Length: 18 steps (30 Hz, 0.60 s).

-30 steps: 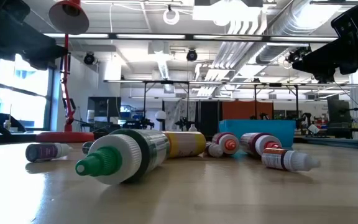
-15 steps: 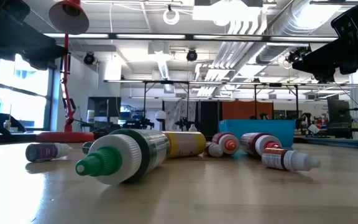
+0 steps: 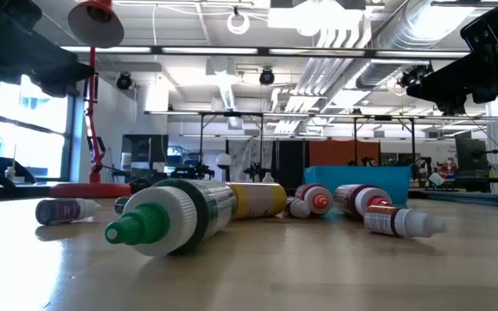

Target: Pick & Place food coloring

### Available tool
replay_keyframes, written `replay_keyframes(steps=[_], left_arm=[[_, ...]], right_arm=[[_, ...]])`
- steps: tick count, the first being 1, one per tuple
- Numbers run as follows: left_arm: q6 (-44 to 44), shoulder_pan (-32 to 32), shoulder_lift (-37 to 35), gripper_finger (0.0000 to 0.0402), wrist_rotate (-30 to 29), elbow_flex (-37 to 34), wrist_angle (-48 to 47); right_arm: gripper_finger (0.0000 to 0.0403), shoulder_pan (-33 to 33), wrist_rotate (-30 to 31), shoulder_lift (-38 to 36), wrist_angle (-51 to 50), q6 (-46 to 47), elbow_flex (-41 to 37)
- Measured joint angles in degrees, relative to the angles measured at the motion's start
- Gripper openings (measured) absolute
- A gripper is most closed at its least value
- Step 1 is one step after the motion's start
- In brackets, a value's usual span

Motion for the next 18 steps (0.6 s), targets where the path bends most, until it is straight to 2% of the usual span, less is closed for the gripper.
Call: replay_keyframes(steps=[18], left_arm=[[0.0, 0.0, 0.0, 0.0179, 0.0, -0.1, 1.4]], right_arm=[[0.0185, 0.0, 0.0, 0.0, 0.0, 0.0, 0.0]])
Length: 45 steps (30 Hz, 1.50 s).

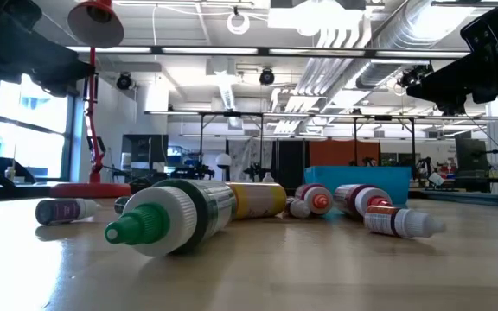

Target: Pick & Place food coloring

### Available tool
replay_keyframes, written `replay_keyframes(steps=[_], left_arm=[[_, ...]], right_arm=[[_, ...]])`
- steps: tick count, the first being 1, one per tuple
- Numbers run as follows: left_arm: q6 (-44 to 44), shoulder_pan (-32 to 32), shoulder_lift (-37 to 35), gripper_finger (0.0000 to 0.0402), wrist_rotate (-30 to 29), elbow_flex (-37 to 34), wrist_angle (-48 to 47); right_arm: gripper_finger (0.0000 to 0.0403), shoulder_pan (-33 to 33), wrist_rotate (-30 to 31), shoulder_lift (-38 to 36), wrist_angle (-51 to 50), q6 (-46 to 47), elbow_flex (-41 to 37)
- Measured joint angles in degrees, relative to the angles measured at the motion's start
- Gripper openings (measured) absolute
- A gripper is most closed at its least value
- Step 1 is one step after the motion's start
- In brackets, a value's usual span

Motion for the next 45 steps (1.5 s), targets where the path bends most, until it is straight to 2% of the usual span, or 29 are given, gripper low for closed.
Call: replay_keyframes(steps=[20, 28, 30, 35, 37, 42, 45], left_arm=[[0.0, 0.0, 0.0, 0.0179, 0.1, 0.0, 0.1], [0.3, 0.0, 0.0, 0.0179, 7.3, -0.3, 3.0], [0.4, 0.0, 0.0, 0.0179, 4.4, -0.3, 4.5], [-5.9, 0.0, 0.0, 0.0179, -9.3, -0.2, 13.6], [-5.9, 0.0, 0.0, 0.0179, -12.5, 0.5, 15.9], [-3.0, 0.0, 0.2, 0.0179, -21.9, 5.2, 10.8], [2.0, 0.0, 2.0, 0.0179, -23.8, 10.0, 8.2]], right_arm=[[0.0185, 0.0, 0.0, 0.0, 0.0, 0.0, 0.0], [0.0185, 0.0, 0.0, 0.0, 0.0, 0.0, 0.0], [0.0185, 0.0, 0.0, 0.0, 0.0, 0.0, 0.0], [0.0184, 0.0, 0.0, 0.0, 0.0, 0.0, 0.0], [0.0185, 0.0, 0.0, 0.0, 0.0, 0.0, 0.0], [0.0185, 0.0, 0.0, 0.0, 0.0, 0.0, 0.0], [0.0184, 0.0, 0.0, 0.0, 0.0, 0.0, 0.0]])
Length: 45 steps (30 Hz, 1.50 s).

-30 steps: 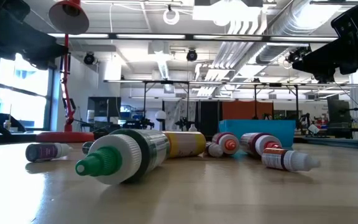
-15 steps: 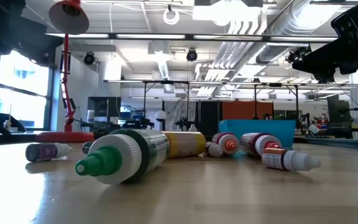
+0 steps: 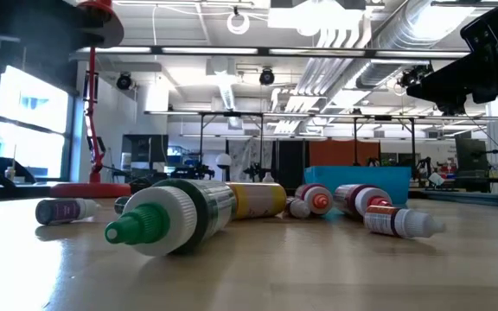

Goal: Pick & Place food coloring
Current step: Put the big red food coloring bottle into the blue bin

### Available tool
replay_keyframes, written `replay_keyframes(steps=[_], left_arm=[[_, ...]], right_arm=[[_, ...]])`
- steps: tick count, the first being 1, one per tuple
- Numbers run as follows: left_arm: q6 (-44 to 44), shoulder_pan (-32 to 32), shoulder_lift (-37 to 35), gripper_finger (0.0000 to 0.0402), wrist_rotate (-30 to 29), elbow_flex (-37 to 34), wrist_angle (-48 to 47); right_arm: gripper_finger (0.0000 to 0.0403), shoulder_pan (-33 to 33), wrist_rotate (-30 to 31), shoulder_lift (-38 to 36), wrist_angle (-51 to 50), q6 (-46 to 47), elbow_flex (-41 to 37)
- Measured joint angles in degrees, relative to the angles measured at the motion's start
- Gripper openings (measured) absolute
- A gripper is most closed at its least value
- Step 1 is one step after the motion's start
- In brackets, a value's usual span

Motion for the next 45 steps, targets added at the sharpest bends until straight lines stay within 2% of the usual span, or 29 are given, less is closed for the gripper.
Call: replay_keyframes(steps=[3, 6, 10, 12, 18, 21, 26, 29, 35, 41, 45], left_arm=[[3.1, 0.0, 3.9, 0.0179, -0.2, 6.0, -3.2], [3.4, 0.0, 9.5, 0.0179, -1.7, 12.5, -10.8], [-4.3, 0.0, 17.0, 0.0179, -5.1, 18.1, -21.2], [-6.6, 0.0, 20.0, 0.0179, -5.3, 18.7, -23.7], [-17.5, 0.0, 27.2, 0.0179, 1.6, 18.7, -27.5], [-23.8, 0.0, 30.3, 0.0179, 2.6, 18.7, -28.7], [-25.9, 0.0, 36.5, 0.0179, 3.8, 18.8, -28.9], [-32.2, 0.0, 40.5, 0.0179, 7.0, 18.8, -28.2], [-42.8, 0.0, 50.7, 0.0179, 14.9, 18.8, -24.7], [-48.7, 0.0, 61.3, 0.0179, 18.4, 18.8, -18.6], [-48.8, 0.0, 65.2, 0.0179, 17.2, 18.9, -17.3]], right_arm=[[0.0185, 0.0, 0.0, 0.0, 0.0, 0.0, 0.0], [0.0185, 0.0, 0.0, 0.0, 0.0, 0.0, 0.0], [0.0184, 0.0, -0.1, 0.0, 0.0, 0.9, 0.0], [0.0185, 0.0, -0.1, 0.0, 0.0, 0.9, 0.0], [0.0184, 0.0, -0.1, 0.0, 0.0, 0.9, 0.0], [0.0184, 0.0, 0.7, 0.0, 0.2, -2.7, 0.0], [0.0185, 0.0, 1.3, 0.0, 1.8, -4.1, -0.1], [0.0184, 0.0, 1.5, 0.0, 3.4, -1.9, -0.1], [0.0185, 0.0, -0.1, 0.0, 5.3, -5.3, -0.1], [0.0185, 0.0, -3.4, 0.0, 5.8, -5.4, -0.1], [0.0185, 0.0, 3.4, 0.0, 8.8, -5.4, 0.0]])
